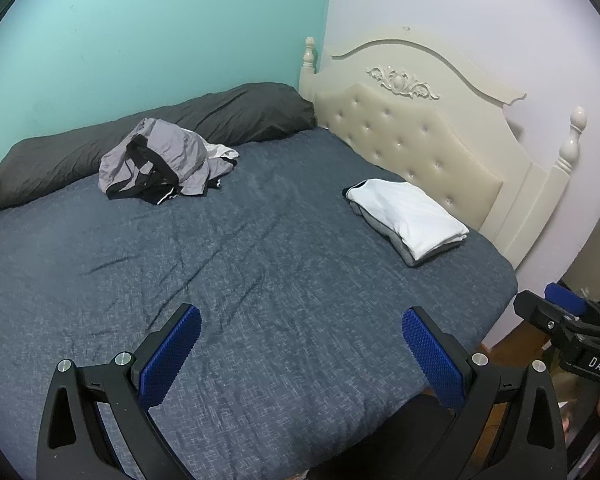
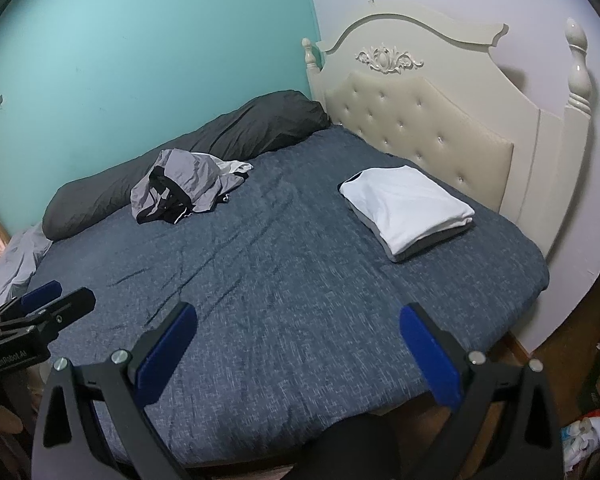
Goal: Fold clothes
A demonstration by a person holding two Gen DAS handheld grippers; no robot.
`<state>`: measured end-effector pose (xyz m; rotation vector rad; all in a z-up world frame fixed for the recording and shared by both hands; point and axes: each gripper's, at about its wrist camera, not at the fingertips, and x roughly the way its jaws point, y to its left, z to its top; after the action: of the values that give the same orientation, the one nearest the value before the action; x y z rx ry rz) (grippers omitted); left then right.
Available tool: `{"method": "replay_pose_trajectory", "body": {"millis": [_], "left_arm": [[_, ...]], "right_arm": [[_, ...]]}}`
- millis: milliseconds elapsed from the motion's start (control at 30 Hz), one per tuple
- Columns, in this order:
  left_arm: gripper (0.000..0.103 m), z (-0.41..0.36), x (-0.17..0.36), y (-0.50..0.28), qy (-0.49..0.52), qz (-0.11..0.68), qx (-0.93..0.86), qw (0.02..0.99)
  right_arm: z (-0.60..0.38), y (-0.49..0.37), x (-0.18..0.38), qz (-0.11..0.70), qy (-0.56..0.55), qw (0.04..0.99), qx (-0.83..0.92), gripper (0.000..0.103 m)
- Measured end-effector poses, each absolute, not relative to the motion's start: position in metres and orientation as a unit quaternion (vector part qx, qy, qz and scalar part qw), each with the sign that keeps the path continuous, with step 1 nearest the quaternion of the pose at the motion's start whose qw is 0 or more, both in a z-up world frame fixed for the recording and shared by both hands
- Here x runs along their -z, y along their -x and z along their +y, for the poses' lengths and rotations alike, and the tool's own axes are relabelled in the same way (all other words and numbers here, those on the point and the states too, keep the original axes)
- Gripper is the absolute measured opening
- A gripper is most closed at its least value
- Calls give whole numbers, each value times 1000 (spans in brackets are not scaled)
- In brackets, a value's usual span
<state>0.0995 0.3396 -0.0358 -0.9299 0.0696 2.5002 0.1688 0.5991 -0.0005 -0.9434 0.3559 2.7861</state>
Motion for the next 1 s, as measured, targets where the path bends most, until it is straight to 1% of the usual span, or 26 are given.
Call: {"method": "replay_pose_trajectory", "body": {"millis": [1000], "left_arm": [[103, 343, 39, -99, 345, 23, -906, 246]], "right_arm": [[599, -171, 3, 120, 320, 95, -935, 102]]}}
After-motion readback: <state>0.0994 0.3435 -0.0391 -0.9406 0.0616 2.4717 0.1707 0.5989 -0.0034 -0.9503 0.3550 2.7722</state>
